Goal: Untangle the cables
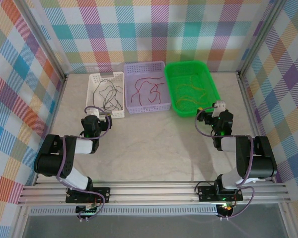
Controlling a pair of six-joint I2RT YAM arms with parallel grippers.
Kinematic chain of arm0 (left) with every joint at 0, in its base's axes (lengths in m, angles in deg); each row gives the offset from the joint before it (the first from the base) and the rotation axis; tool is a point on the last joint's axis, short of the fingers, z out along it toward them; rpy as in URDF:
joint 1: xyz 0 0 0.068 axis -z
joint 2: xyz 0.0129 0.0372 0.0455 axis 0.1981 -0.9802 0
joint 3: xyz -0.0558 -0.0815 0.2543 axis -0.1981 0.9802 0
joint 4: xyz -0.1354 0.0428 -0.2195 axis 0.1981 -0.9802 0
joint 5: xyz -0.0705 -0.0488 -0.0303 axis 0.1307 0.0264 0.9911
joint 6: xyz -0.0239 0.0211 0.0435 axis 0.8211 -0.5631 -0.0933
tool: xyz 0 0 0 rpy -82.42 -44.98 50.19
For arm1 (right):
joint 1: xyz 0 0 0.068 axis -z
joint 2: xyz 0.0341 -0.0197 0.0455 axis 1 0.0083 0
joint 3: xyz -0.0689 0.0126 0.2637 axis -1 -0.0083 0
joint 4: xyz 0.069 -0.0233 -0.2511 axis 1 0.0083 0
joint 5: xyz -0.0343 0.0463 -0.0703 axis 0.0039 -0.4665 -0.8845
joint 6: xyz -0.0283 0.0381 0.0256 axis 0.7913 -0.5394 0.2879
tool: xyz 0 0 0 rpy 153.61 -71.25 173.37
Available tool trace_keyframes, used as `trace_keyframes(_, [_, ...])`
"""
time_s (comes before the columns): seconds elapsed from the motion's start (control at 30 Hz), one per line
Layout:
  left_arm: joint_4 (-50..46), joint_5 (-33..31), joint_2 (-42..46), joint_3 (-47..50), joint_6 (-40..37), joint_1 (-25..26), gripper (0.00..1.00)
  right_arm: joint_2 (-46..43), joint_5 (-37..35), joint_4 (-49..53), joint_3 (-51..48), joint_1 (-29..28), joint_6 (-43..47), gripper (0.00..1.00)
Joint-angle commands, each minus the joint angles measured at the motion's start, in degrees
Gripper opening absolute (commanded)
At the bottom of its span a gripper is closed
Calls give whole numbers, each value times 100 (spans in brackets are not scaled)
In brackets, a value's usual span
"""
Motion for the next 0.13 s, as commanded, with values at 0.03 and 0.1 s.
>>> trace_keyframes(0.03, [225,99,-5,52,37,-77,100,137,221,387,7,14,64,100])
trace_keyframes(0.1, [223,92,-5,52,37,-81,100,123,220,373,-6,15,66,100])
